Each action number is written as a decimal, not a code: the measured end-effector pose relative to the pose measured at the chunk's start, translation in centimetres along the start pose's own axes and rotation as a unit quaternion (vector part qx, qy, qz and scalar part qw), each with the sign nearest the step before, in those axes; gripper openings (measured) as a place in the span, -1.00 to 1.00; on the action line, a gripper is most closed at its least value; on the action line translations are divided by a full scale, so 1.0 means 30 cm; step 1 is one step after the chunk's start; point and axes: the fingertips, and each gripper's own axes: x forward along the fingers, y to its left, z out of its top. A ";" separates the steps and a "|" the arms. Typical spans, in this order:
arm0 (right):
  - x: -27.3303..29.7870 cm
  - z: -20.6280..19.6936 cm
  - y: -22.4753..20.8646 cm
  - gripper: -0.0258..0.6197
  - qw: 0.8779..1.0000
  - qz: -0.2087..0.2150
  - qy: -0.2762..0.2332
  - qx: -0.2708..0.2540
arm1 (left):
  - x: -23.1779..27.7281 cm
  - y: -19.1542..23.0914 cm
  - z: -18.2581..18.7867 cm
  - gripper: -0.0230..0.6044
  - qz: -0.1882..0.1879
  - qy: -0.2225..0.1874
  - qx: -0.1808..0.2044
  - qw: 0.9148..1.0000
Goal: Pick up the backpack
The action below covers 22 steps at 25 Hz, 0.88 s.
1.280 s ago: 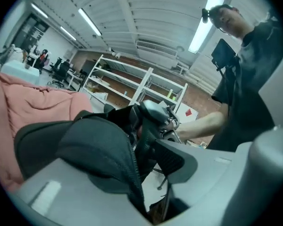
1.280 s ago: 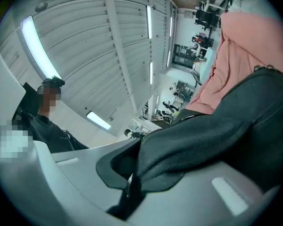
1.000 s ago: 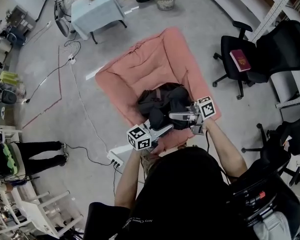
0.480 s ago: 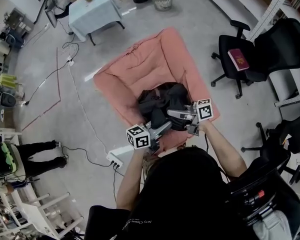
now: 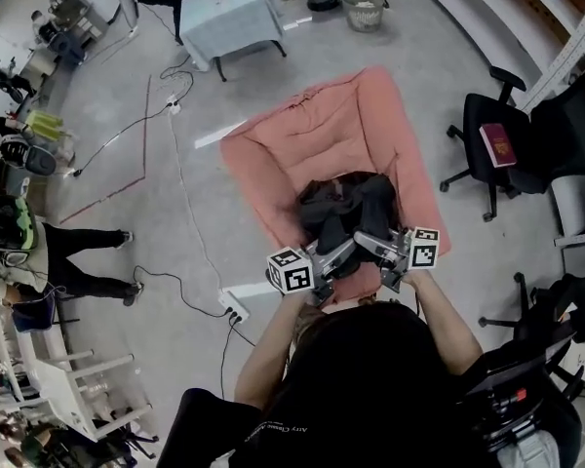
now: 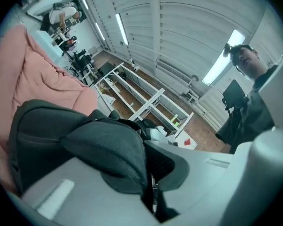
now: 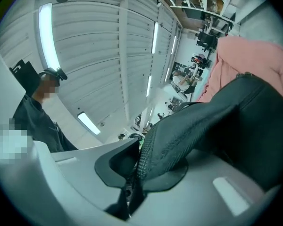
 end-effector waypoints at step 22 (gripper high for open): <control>0.224 0.305 0.117 -0.83 0.931 -0.173 0.029 -0.320 | -0.090 0.022 0.381 -0.88 0.178 -0.065 0.134 0.973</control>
